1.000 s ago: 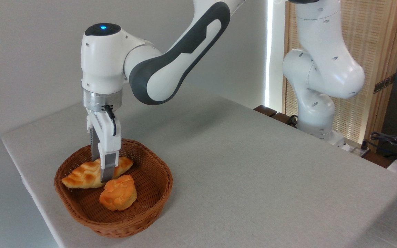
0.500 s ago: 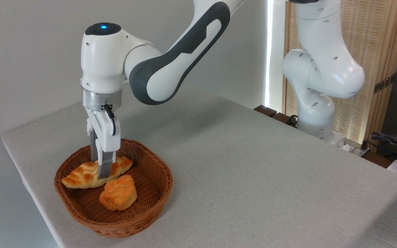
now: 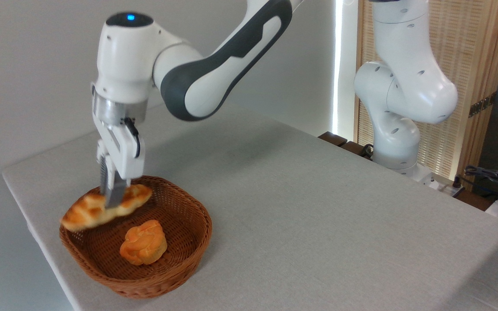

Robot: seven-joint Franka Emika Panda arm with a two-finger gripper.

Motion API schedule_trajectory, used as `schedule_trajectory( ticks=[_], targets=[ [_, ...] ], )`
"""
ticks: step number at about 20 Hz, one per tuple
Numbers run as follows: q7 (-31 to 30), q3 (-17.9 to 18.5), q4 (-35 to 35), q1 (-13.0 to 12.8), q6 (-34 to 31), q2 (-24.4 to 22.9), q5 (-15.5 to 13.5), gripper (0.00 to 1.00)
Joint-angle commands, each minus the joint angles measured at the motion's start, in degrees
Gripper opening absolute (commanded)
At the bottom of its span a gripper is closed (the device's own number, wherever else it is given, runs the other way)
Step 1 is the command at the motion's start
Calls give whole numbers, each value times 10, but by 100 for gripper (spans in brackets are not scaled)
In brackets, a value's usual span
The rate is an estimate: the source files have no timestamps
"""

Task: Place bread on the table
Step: 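Lift the braided roll out of the basket and carry it onto the table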

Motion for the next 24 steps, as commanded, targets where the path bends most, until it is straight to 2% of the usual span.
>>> schedule_trajectory(
  ticks=[1,5,9,11,13,15,17,19,21,24],
  targets=[
    [-11,11,3,6,-54,-54,-41,15],
    [-4,25,-1,8,-218,-127,-34,15],
    [1,26,-42,-13,-359,-179,31,15],
    [-5,26,-72,-29,-395,-198,49,15],
    [-18,26,-91,-38,-398,-197,51,16],
    [-24,26,-109,-40,-393,-191,53,32],
    [-28,25,-130,-45,-387,-182,53,59],
    [-56,25,-133,-49,-378,-170,53,79],
    [-89,25,-133,-49,-366,-159,53,89],
    [-126,25,-133,-49,-359,-156,53,97]
  ],
)
